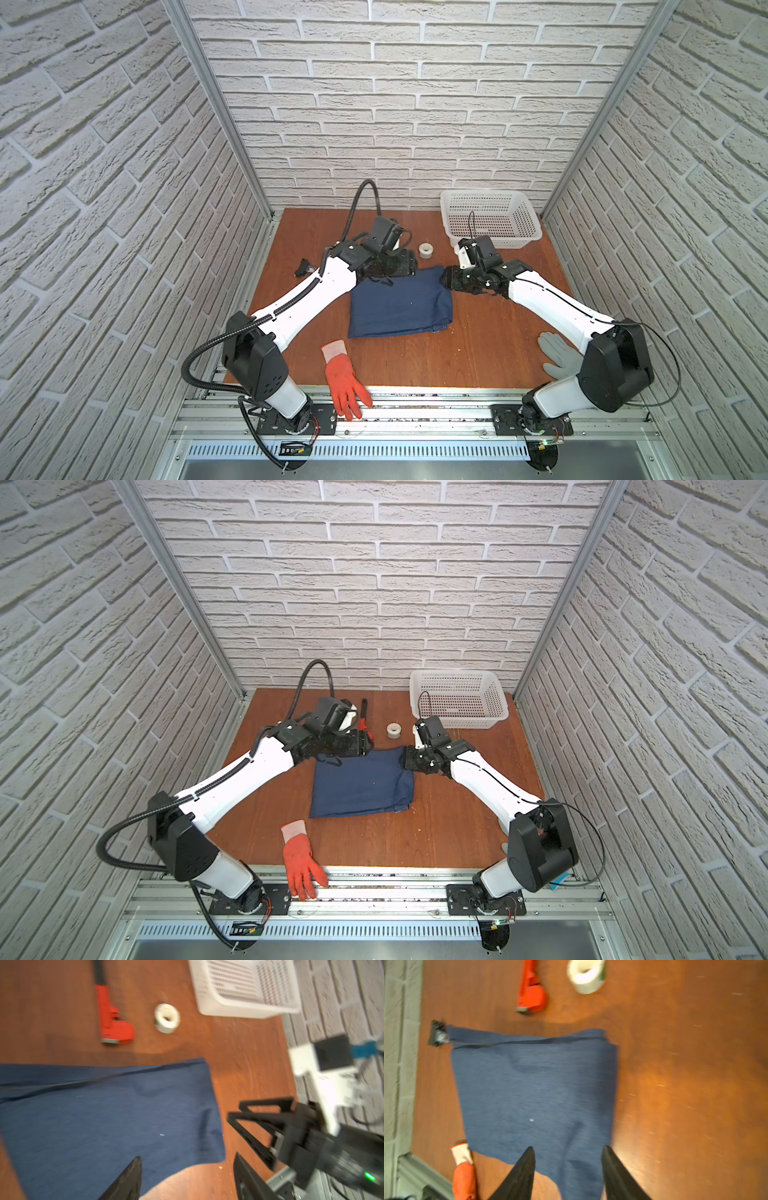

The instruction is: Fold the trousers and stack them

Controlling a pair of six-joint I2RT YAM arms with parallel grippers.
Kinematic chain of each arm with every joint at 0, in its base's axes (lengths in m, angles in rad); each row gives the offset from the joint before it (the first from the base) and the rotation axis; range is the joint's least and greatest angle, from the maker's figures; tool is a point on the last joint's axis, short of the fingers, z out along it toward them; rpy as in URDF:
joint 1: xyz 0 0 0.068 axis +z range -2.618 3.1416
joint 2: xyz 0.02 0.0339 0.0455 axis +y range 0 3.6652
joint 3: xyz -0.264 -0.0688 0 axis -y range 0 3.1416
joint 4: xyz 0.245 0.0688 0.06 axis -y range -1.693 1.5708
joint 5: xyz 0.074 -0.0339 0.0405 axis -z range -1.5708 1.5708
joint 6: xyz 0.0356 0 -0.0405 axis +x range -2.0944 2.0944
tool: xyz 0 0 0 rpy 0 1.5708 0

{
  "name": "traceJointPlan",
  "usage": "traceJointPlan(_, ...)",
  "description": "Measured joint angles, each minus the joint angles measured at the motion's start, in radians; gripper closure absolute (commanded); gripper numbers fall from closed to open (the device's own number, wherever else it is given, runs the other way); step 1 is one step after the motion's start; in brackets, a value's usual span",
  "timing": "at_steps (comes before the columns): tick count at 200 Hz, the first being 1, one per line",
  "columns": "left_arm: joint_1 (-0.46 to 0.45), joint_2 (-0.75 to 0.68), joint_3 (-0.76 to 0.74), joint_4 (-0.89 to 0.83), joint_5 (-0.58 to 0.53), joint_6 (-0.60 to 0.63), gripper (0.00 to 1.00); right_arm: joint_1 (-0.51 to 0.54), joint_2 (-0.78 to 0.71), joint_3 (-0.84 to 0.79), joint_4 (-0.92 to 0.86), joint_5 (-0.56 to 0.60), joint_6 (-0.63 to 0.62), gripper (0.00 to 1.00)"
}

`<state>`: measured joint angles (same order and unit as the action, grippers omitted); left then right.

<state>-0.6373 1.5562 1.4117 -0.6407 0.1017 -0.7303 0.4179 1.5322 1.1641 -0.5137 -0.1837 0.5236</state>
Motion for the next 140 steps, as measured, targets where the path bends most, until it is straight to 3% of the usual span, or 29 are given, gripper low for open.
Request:
traceJointPlan(54, 0.176, 0.079, -0.26, 0.098, 0.108, -0.003, 0.34, 0.01, 0.189, -0.067, 0.144, -0.092, 0.041, 0.67)
traceJointPlan(107, 0.309, 0.235, -0.286, 0.177, 0.173, 0.021, 0.34, -0.048, 0.232, -0.163, 0.22, -0.131, 0.045, 0.67)
traceJointPlan(140, 0.348, 0.288, -0.248, 0.182, 0.188, 0.031, 0.34, -0.051, 0.242, -0.166, 0.259, -0.151, 0.045, 0.61)
